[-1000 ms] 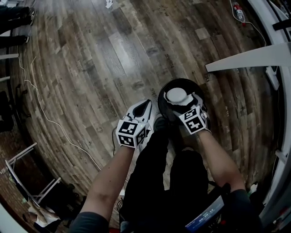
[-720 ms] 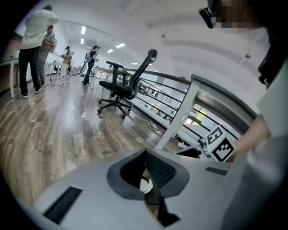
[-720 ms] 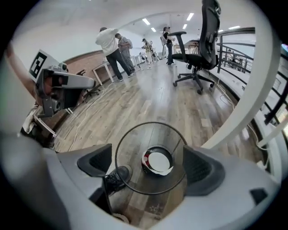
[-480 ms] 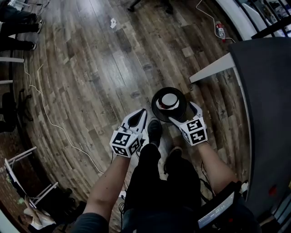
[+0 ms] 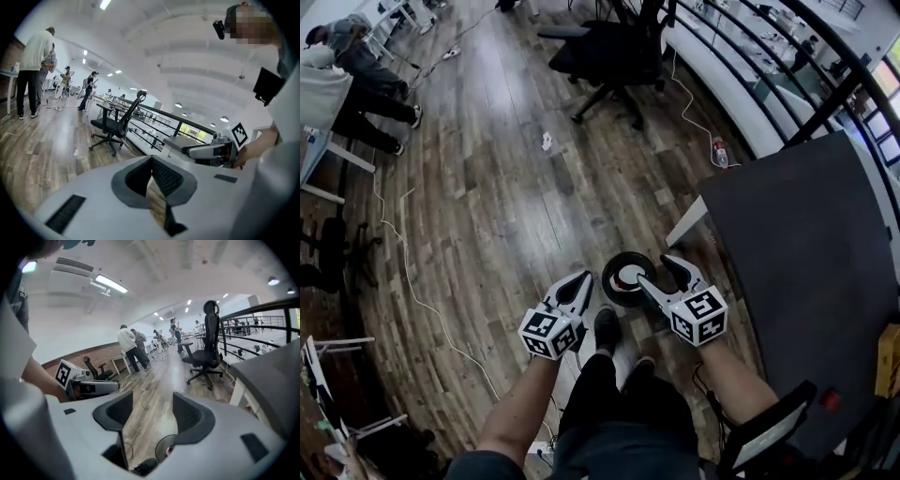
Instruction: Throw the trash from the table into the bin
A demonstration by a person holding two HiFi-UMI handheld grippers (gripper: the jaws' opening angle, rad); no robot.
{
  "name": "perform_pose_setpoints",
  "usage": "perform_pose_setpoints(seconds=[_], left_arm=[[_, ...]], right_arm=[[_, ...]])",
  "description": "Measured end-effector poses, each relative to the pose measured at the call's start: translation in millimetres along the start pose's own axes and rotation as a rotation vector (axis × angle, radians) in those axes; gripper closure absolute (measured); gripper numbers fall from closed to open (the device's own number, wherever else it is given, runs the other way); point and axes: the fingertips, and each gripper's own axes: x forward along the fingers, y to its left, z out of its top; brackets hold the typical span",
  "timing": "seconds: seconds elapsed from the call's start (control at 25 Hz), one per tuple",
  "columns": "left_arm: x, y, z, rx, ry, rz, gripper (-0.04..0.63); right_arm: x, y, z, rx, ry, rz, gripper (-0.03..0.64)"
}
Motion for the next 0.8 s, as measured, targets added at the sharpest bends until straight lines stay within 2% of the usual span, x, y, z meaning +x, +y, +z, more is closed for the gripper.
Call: perform_pose_setpoints(seconds=[0.2,0.32,0.4,0.56,0.8], left_arm=[[-29,-40,71,-0.03,-0.108,-0.015,0.584],[-45,-68,99,-0.004,-0.133,-0.032,0.584],[-52,-82,119,0.004,-0.162,-0.029,0.584],[-70,-102,155,0.033,-0.205,-0.011,0.584],[-99,-126,184,0.06,-0.265,-0.031,0.584]], right_arm=[[-46,26,88,-0.039,-0.111,0.013,0.371],[-71,42,120,-0.063,-0.15,0.012,0.383],[-85,50,136,-0.071,-0.169,0.018,0.406],[-108,67,161,-0.071,-0.217,0.029,0.505],[-135,86,181,-0.089,-0.284,-0.025,0.584]])
